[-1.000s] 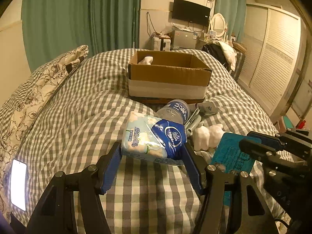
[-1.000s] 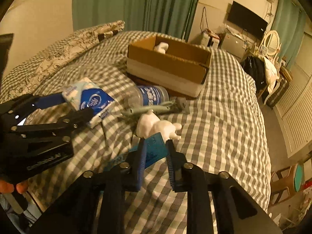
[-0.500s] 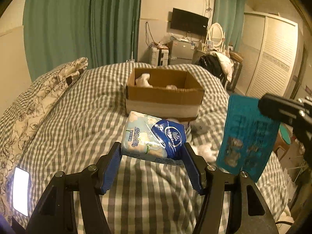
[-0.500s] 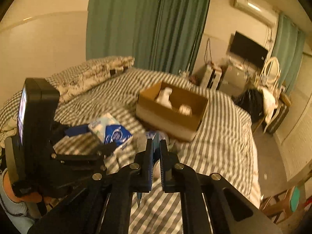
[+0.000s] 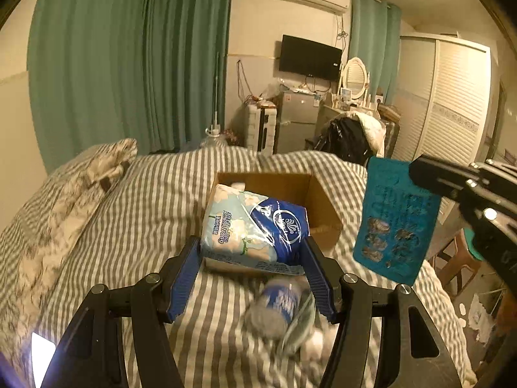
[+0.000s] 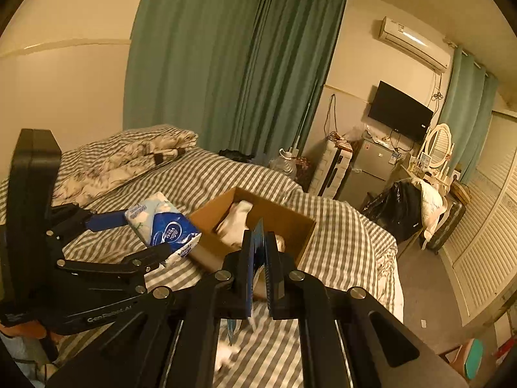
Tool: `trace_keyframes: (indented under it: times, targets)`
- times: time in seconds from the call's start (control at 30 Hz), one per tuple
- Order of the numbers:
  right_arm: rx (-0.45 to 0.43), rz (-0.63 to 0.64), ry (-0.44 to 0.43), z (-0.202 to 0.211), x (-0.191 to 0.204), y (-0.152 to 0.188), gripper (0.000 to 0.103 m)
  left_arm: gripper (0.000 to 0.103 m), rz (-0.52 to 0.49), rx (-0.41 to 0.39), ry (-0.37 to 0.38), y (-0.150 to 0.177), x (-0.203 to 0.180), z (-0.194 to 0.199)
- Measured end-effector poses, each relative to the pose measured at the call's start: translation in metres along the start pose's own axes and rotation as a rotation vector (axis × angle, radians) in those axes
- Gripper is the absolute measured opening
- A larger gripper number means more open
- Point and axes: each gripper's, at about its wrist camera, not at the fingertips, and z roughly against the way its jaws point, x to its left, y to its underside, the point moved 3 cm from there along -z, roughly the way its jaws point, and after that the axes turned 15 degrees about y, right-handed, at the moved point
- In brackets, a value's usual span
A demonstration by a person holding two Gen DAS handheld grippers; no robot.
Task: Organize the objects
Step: 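Carry the tissue pack and teal card over the box and release both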
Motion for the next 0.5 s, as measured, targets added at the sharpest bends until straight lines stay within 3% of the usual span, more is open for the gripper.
trace_keyframes:
  times: [0.33, 0.5]
  targets:
    - [0.011, -0.044, -0.003, -0.085, -0.024, -0.036, 0.005, 0.064, -0.03, -0.011, -0.013, -0.062, 0.011, -0.074]
    - [0.037, -0.051, -0.005, -0.138, -0.027, -0.045, 0.005, 0.064, -0.032, 0.0, -0.051, -0.072, 0.026, -0.116]
